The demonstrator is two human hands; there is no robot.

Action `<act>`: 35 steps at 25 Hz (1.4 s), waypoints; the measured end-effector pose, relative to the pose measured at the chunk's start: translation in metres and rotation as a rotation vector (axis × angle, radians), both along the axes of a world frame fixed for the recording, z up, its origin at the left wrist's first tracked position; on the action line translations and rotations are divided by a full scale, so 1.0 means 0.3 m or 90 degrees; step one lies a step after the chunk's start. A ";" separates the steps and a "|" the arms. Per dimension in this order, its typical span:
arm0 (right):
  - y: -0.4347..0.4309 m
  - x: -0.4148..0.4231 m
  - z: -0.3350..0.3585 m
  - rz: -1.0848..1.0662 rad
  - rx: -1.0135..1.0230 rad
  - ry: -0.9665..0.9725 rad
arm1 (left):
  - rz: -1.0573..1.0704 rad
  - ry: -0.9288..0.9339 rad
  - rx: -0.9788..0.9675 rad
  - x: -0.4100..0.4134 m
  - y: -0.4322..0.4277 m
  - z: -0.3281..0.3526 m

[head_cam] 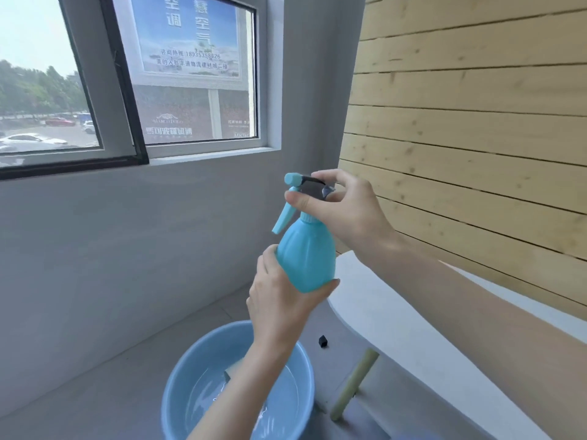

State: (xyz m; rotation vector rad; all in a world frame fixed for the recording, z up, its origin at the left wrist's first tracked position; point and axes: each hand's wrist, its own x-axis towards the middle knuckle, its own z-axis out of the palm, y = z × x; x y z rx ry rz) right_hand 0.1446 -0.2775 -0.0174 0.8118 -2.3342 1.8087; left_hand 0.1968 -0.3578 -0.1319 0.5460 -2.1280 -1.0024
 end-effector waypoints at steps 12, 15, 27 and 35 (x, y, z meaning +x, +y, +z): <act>0.492 -0.040 0.010 -0.219 -0.035 0.015 | -0.386 -0.043 -0.038 -0.155 0.327 0.063; 0.624 -0.041 0.033 -0.255 -0.042 -0.001 | -0.510 -0.074 -0.022 -0.191 0.426 0.095; 1.030 -0.074 0.171 -0.352 -0.042 -0.002 | -0.801 -0.116 0.064 -0.369 0.822 0.245; 1.248 -0.318 0.094 -0.362 -0.002 -0.025 | -0.836 -0.159 0.052 -0.721 1.058 0.168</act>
